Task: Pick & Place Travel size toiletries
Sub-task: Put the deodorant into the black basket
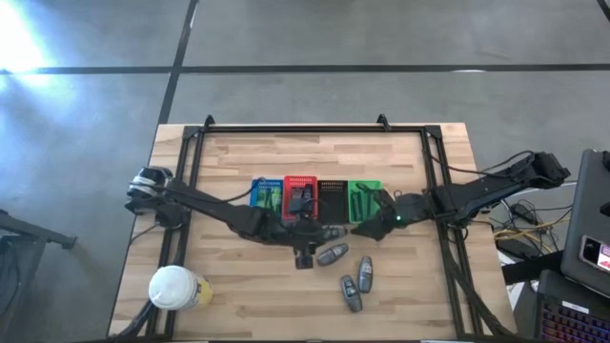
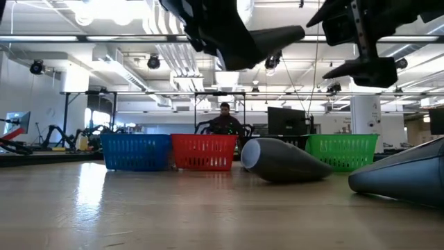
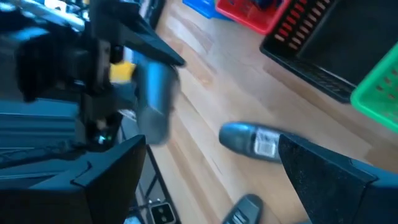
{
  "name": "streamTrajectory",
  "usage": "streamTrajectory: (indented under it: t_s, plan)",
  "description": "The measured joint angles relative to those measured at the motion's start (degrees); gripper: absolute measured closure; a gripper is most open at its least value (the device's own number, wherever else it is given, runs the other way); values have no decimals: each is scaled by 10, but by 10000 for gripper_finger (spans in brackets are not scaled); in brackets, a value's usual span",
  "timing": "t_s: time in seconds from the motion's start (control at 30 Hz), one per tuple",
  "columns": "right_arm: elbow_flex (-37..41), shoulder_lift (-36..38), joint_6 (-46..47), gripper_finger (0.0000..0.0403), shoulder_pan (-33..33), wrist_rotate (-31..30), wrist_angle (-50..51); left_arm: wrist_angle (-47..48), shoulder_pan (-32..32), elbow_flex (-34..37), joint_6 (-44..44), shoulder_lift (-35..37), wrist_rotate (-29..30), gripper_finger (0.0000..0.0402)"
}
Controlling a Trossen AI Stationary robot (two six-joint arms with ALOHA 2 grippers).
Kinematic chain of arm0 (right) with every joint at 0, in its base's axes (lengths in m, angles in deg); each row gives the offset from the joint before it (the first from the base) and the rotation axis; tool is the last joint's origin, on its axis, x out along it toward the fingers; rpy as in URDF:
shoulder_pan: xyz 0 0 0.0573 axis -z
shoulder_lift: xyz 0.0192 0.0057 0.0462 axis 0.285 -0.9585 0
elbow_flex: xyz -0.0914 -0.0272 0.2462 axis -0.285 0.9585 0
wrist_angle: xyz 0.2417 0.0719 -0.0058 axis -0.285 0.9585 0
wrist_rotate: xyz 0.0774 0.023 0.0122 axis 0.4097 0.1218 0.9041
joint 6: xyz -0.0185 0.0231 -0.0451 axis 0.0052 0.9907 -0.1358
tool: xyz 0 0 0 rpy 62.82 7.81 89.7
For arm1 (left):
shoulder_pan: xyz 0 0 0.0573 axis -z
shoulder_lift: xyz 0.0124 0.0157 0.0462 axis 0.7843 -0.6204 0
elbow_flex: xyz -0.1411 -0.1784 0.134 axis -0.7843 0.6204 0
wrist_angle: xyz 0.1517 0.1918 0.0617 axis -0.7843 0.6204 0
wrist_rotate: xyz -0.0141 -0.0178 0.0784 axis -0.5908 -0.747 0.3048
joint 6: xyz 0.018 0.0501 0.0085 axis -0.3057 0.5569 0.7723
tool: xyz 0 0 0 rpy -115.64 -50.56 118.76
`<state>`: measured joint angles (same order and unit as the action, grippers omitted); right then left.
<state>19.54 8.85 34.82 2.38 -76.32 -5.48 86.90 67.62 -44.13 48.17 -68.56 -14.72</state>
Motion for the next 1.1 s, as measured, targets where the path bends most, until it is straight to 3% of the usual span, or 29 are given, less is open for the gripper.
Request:
streamTrajectory:
  t_s: [0.67, 1.1]
  plan:
    - [0, -1, 12, 43, 3, -13, -12, -5, -45, -122, 65, -95, -26, 195]
    - [0, -1, 11, 158, 3, -13, -37, -10, -45, -118, 54, -94, -29, 195]
